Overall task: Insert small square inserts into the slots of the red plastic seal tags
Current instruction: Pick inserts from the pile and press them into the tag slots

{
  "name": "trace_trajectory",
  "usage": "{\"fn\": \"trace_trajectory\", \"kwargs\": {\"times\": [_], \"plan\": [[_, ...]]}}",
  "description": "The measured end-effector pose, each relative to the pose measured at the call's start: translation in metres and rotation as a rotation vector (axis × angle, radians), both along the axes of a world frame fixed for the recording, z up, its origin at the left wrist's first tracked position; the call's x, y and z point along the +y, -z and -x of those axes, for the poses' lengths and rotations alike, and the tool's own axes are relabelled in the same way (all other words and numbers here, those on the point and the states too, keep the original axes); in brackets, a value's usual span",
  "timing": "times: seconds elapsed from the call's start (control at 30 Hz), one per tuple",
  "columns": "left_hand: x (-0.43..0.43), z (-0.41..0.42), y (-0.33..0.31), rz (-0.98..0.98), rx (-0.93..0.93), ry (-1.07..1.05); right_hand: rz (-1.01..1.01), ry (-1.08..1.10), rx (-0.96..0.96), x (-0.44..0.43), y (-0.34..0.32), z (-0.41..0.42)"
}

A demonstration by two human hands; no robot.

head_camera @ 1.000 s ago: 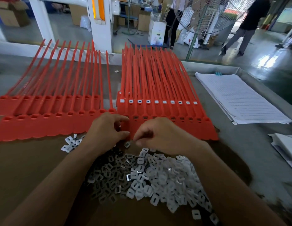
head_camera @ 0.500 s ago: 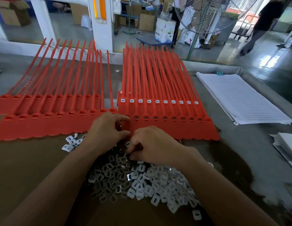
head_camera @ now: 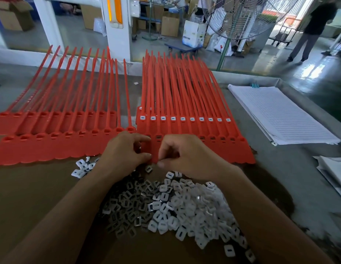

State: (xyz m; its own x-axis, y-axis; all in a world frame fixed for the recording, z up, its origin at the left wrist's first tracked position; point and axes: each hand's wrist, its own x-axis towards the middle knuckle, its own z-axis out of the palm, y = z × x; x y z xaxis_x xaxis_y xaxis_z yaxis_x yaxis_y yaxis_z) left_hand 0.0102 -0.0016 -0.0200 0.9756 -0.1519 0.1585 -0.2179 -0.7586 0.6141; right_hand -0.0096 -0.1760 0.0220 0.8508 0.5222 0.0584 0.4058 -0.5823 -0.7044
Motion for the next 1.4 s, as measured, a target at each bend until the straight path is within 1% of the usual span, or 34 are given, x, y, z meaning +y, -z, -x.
{"fn": "trace_trajectory", "kwargs": {"times": [0.17, 0.3, 0.47, 0.57, 0.67, 0.87, 1.03, 1.13, 1.4], "plan": [[0.001, -0.001, 0.003, 0.013, -0.019, 0.003, -0.051, 0.170, -0.029, -0.023, -0.005, -0.011], [0.001, -0.003, 0.004, 0.025, -0.019, 0.000, -0.136, 0.382, -0.119, -0.050, -0.006, -0.026], [0.001, -0.003, 0.004, 0.031, -0.013, 0.000, -0.288, 0.642, -0.062, -0.098, -0.002, -0.035], [0.001, -0.003, 0.004, 0.035, -0.008, -0.001, -0.320, 0.794, -0.046, -0.126, 0.000, -0.036], [0.001, -0.002, 0.003, 0.033, -0.006, -0.003, -0.324, 0.879, -0.002, -0.145, 0.003, -0.037], [0.000, -0.003, 0.003, 0.021, -0.015, -0.009, -0.327, 0.926, 0.134, -0.158, 0.008, -0.037], [0.000, -0.003, 0.004, 0.026, -0.024, -0.008, -0.246, 0.884, 0.256, -0.159, 0.010, -0.037], [0.000, -0.004, 0.004, 0.021, -0.026, -0.006, -0.187, 0.878, 0.260, -0.156, 0.011, -0.038], [0.000, -0.003, 0.003, 0.016, -0.022, -0.009, -0.140, 0.857, 0.278, -0.157, 0.013, -0.040]]}}
